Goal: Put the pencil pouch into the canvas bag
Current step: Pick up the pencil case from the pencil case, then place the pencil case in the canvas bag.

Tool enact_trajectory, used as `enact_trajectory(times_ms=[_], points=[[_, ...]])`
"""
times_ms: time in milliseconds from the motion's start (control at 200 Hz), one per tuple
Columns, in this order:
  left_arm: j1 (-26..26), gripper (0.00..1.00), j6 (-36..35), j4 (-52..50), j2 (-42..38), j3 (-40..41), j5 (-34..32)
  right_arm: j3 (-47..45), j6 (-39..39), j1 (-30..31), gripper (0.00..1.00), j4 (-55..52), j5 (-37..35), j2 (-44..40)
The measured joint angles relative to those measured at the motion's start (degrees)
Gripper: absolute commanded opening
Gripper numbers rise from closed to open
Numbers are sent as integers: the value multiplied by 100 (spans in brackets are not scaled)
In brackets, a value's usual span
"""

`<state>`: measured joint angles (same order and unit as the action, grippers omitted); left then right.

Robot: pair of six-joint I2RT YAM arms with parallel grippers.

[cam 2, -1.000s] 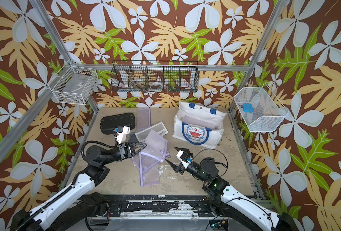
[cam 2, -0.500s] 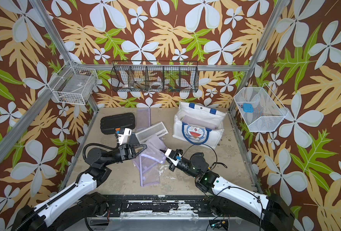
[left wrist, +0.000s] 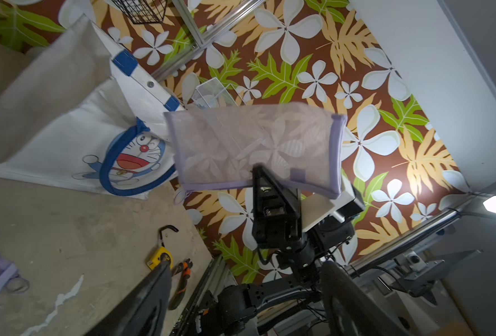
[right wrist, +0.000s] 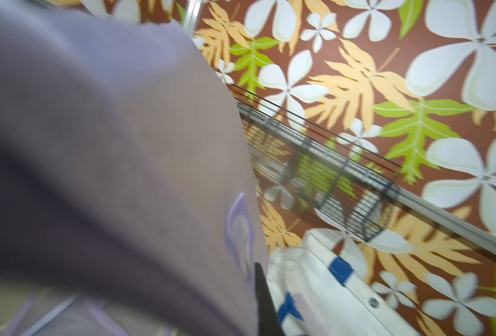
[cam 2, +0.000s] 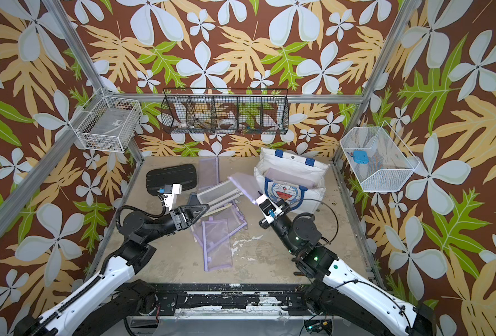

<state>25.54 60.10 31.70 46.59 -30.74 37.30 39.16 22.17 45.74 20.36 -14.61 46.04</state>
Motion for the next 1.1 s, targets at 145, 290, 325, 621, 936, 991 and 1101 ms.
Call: enact_trajectory(times_ms=[145,290,325,621,936,991,1101], points=[[-37,82,-826,-1036,-197,-87,-376,1104,531,-431,0,-721,-557,656],[-52,82,-1231,-1429,-304,-31,-452,2441,1121,-933,0,-1655,-833,1561],[-55,82,-1266,-1462,-317,2,-452,2741,1266,-1012,0,-1928,-852,1775],[-63,82,-1410,-1458,-374,273,-352,3674,1869,-2144,0,-3720,-761,2846],[-63,82,-1425,-1207,-308,326,-109,3106,1790,-2778,0,-3794,-422,3080],[-63,82,-1421,-1169,-319,337,-81,3025,1790,-2820,0,-3718,-343,3176],[-66,82,-1405,-1123,-376,350,-83,2988,1788,-2870,6,-3661,-365,3440]])
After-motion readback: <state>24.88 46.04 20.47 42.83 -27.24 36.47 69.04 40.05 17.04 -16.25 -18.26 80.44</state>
